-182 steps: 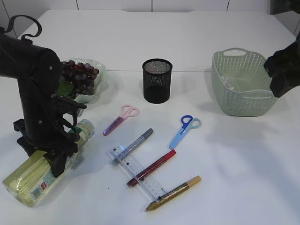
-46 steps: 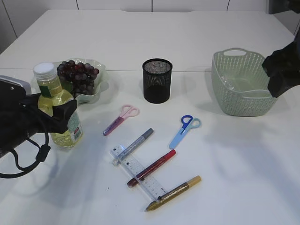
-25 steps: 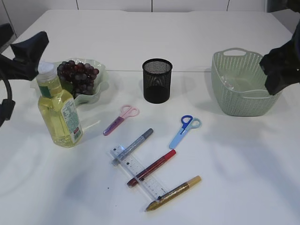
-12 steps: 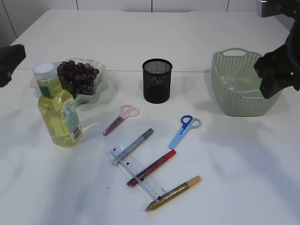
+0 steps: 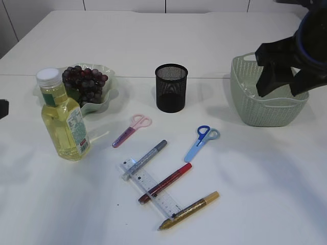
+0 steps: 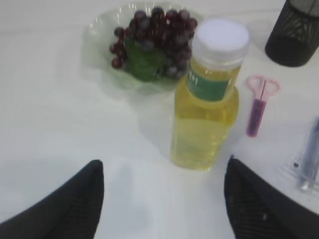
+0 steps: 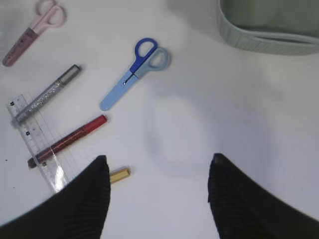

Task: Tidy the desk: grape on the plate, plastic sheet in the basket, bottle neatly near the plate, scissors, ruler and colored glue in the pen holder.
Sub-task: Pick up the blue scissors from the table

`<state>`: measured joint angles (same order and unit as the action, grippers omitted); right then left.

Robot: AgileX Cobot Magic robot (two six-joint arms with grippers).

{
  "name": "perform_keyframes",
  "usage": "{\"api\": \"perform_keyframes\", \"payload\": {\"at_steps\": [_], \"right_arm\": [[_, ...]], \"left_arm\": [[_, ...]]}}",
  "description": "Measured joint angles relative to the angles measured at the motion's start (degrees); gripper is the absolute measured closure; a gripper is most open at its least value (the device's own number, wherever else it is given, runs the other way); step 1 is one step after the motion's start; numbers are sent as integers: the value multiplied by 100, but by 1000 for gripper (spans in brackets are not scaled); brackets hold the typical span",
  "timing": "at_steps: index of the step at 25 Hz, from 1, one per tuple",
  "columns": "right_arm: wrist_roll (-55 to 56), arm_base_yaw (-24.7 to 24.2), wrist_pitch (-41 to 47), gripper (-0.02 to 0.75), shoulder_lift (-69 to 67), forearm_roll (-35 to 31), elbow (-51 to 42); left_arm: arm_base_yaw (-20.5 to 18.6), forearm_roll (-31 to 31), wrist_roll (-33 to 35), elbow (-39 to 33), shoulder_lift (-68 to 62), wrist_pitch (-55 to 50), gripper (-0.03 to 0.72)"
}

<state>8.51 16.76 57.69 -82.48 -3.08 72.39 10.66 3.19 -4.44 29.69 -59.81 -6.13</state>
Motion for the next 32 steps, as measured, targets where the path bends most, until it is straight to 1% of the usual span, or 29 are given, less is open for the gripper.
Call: {"api": "perform_keyframes", "payload": {"at_steps": [4, 9, 11, 14, 17, 20, 25, 27, 29, 32], "right_arm": [[0, 0, -217, 248, -9, -13, 0], [-47, 0, -647, 248, -35, -109, 0], [-56, 0, -690, 248, -88, -333, 0], [-42, 0, -702, 248, -239, -844, 0], [350, 22, -723, 248, -424, -1267, 0], [899, 172, -748, 248, -637, -1224, 151], [2240, 558, -708, 248, -1257, -468, 716], [2586, 664, -628, 248, -1577, -366, 1021], [2855, 719, -495, 248, -1958, -285, 1327], [3310, 755, 58, 248, -2527, 8, 1862]], "left_arm": [[0, -259, 0, 461, 8, -1315, 167], [0, -366, 0, 975, 8, -2679, 176], [0, -472, 0, 1176, 8, -3443, 177], [0, -761, 10, 1501, 8, -4533, 177], [0, -1032, 10, 1719, 8, -5244, 178], [0, -1148, 10, 1785, 8, -5458, 178], [0, -1184, 19, 1796, 8, -5457, 178], [0, -1184, 19, 1796, 8, -5457, 178], [0, -1184, 19, 1796, 12, -5501, 179], [0, -1184, 19, 1796, 21, -5601, 179]]}}
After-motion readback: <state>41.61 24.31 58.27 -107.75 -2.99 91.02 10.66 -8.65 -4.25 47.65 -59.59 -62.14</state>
